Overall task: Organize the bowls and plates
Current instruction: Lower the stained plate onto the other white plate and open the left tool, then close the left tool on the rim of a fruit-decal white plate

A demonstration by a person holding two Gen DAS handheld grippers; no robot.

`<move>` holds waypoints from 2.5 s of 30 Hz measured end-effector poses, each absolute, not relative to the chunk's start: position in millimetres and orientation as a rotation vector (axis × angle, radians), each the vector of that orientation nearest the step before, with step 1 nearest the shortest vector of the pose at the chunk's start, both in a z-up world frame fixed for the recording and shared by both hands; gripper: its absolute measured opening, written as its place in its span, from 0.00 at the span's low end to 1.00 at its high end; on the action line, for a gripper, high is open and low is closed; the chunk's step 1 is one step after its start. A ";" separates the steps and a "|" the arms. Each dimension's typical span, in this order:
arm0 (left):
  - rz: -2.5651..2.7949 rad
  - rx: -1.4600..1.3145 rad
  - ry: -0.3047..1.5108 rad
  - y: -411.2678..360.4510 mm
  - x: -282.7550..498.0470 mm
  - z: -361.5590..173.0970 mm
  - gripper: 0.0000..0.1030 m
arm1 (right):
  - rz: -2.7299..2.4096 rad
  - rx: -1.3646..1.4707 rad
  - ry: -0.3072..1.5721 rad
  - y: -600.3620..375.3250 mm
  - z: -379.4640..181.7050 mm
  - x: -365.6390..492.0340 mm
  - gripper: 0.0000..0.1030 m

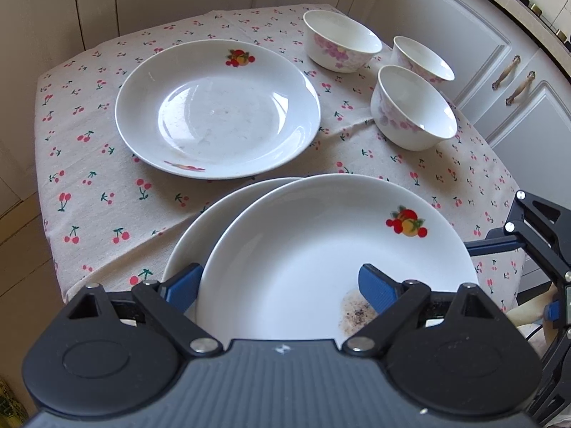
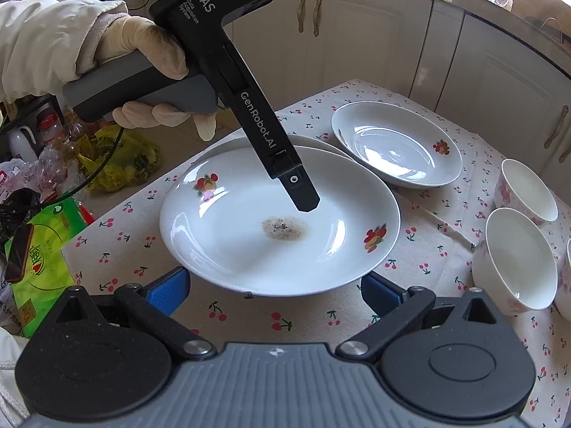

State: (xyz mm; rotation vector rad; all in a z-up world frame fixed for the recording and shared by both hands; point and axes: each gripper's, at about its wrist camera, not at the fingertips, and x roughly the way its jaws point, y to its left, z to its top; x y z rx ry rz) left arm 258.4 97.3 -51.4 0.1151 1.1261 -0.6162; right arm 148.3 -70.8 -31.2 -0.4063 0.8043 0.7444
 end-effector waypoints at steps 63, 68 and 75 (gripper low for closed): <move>-0.421 0.152 0.852 99.2 285.3 -4.2 0.91 | 0.602 -0.359 0.642 -126.0 -1.4 263.9 1.00; -0.415 0.140 0.880 101.4 319.6 -10.6 0.91 | 0.647 -0.404 0.684 -119.0 -10.3 290.5 1.00; -0.413 0.091 0.937 101.7 361.7 -30.5 0.91 | 0.710 -0.401 0.776 -107.0 -22.9 322.3 1.00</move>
